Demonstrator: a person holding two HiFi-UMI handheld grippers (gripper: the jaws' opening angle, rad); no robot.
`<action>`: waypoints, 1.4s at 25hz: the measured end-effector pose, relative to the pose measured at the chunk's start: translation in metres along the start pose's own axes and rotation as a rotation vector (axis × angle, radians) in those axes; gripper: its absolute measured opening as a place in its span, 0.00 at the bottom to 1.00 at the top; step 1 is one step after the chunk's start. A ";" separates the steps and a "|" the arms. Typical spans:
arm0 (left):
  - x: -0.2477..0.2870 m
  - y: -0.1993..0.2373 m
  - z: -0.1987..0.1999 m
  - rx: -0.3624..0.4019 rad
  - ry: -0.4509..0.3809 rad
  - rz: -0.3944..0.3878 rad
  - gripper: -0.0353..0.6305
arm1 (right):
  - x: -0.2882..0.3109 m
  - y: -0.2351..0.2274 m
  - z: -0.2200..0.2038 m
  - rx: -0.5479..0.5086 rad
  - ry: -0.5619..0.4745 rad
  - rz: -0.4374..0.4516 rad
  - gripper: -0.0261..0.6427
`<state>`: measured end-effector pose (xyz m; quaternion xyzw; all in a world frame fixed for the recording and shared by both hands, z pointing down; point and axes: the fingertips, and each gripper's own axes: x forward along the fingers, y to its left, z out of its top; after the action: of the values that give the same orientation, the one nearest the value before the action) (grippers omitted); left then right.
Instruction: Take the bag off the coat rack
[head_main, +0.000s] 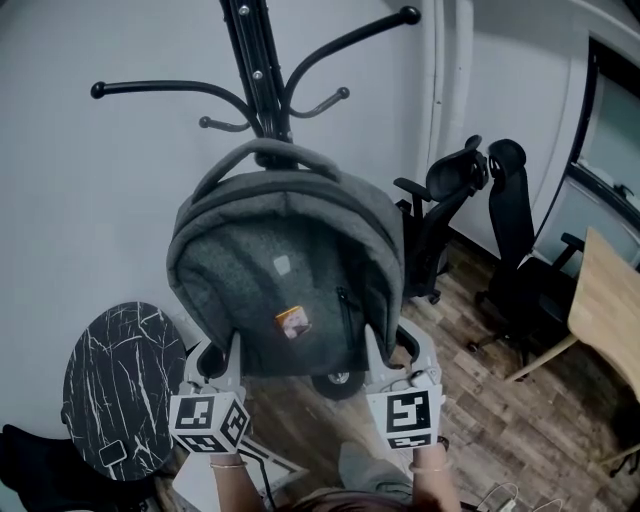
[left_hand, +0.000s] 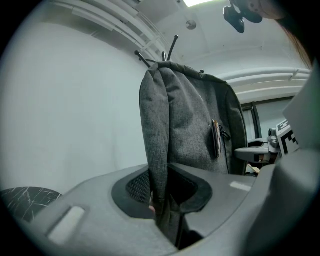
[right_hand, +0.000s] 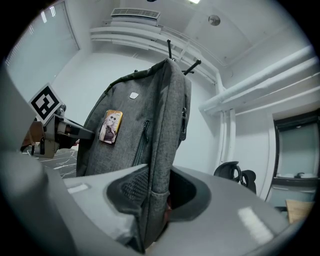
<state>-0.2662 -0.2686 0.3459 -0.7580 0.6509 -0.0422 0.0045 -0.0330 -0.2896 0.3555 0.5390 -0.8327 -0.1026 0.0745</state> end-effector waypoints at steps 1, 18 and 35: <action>-0.003 -0.001 0.001 0.000 -0.002 -0.001 0.16 | -0.003 0.001 0.001 0.001 -0.001 -0.001 0.18; -0.065 -0.020 0.004 -0.002 -0.019 -0.043 0.16 | -0.070 0.017 0.010 -0.005 0.006 -0.042 0.18; -0.135 -0.052 0.006 -0.008 -0.039 -0.078 0.17 | -0.149 0.026 0.019 -0.023 -0.006 -0.075 0.18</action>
<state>-0.2348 -0.1281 0.3354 -0.7834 0.6209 -0.0249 0.0127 0.0000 -0.1418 0.3421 0.5688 -0.8108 -0.1166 0.0742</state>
